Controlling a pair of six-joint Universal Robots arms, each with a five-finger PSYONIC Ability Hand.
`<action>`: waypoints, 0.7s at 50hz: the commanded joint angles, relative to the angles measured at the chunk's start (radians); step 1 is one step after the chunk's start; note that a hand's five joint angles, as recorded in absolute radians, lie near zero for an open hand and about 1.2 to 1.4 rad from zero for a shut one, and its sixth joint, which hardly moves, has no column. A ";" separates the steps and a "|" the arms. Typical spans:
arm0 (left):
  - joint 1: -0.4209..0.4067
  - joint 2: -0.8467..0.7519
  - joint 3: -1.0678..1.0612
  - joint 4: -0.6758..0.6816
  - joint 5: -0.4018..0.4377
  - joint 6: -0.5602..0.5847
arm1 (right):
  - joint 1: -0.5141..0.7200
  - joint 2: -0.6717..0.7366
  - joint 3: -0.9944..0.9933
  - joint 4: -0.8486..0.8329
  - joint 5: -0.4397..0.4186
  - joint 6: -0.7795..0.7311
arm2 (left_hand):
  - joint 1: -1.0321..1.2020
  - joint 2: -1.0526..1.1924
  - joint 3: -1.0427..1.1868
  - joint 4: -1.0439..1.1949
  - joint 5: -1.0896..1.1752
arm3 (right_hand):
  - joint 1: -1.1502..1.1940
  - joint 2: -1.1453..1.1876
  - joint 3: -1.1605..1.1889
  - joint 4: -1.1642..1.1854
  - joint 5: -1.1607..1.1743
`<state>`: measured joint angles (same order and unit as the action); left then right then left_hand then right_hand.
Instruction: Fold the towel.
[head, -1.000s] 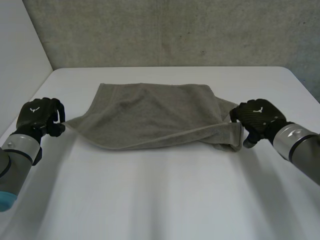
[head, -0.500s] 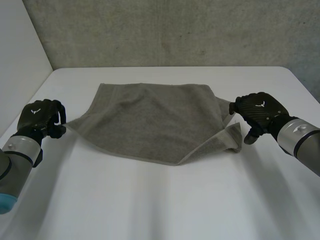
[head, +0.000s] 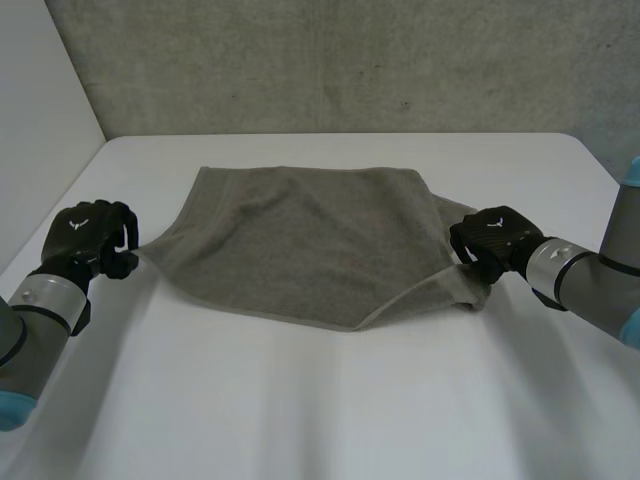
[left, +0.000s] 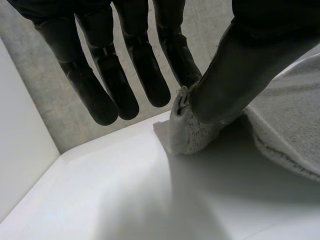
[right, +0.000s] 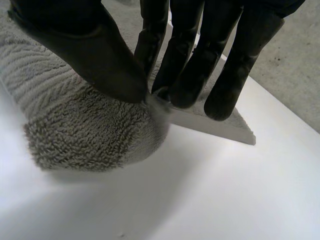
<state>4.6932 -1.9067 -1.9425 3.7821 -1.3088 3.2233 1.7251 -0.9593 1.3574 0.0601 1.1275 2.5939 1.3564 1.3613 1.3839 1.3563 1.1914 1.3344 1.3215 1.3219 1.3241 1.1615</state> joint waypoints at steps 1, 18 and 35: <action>-0.008 -0.011 -0.016 0.056 0.036 0.007 | -0.010 -0.070 0.048 0.021 -0.017 0.029 | 0.040 0.035 0.012 0.040 0.030 | 0.062 0.075 0.074 0.072 0.060; -0.019 -0.095 -0.050 0.149 0.151 0.302 | -0.076 -0.107 0.137 -0.104 -0.012 0.256 | -0.265 -0.270 -0.292 -0.265 -0.274 | 0.062 0.075 0.074 0.072 0.060; -0.016 -0.130 -0.055 0.293 0.151 0.331 | -0.153 -0.108 0.132 -0.128 0.005 0.460 | -0.403 -0.408 -0.431 -0.403 -0.413 | 0.062 0.075 0.074 0.072 0.060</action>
<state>4.6764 -2.0183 -1.9974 4.0027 -1.1571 3.5577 1.5961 -1.0671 1.4941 -0.0661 1.1268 3.0116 0.9662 0.9631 0.9663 0.9697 0.7864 1.3380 1.3247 1.3369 1.3394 1.1705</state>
